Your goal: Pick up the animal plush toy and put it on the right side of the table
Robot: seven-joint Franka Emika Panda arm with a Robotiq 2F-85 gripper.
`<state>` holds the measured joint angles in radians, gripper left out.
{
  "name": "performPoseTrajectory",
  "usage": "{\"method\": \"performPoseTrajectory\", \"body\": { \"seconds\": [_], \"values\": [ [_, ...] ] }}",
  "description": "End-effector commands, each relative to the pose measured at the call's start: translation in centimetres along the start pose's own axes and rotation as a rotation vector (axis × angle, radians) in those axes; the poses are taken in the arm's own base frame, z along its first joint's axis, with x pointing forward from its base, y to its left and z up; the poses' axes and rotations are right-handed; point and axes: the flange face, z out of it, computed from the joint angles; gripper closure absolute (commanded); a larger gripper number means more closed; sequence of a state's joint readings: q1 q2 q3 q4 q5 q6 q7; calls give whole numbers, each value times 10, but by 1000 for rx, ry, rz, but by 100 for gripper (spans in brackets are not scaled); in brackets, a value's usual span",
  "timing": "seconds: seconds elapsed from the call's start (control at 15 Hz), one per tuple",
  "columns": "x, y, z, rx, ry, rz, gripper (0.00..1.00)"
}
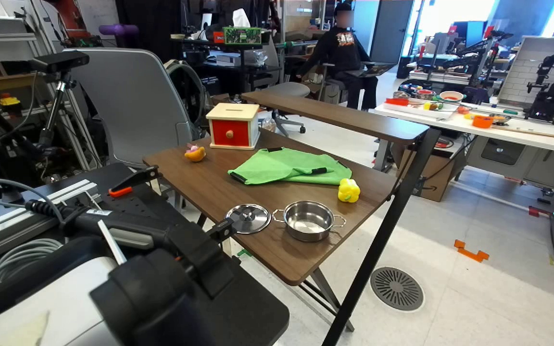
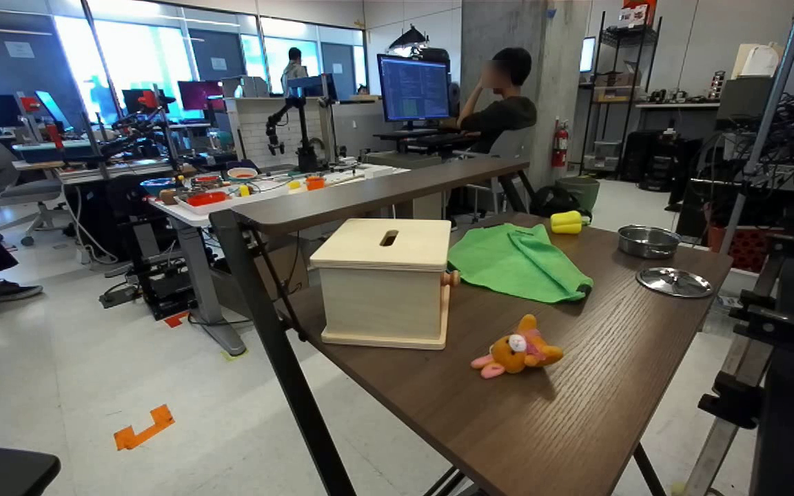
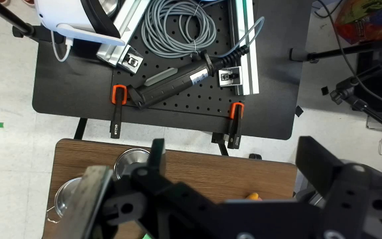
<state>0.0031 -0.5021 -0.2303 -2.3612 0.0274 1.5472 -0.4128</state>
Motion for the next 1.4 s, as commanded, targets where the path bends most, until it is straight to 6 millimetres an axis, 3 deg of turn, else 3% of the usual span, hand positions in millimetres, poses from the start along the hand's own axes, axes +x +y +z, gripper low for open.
{"method": "performPoseTrajectory", "body": {
  "seconds": [0.0, 0.27, 0.6, 0.8, 1.33],
  "values": [
    [0, 0, 0, 0, 0, 0, 0],
    [12, 6, 3, -3, 9, 20, 0],
    [72, 17, 37, 28, 48, 115, 0],
    [117, 1, 69, 13, 50, 118, 0],
    [226, -72, 153, -83, 95, 106, 0]
  ]
}}
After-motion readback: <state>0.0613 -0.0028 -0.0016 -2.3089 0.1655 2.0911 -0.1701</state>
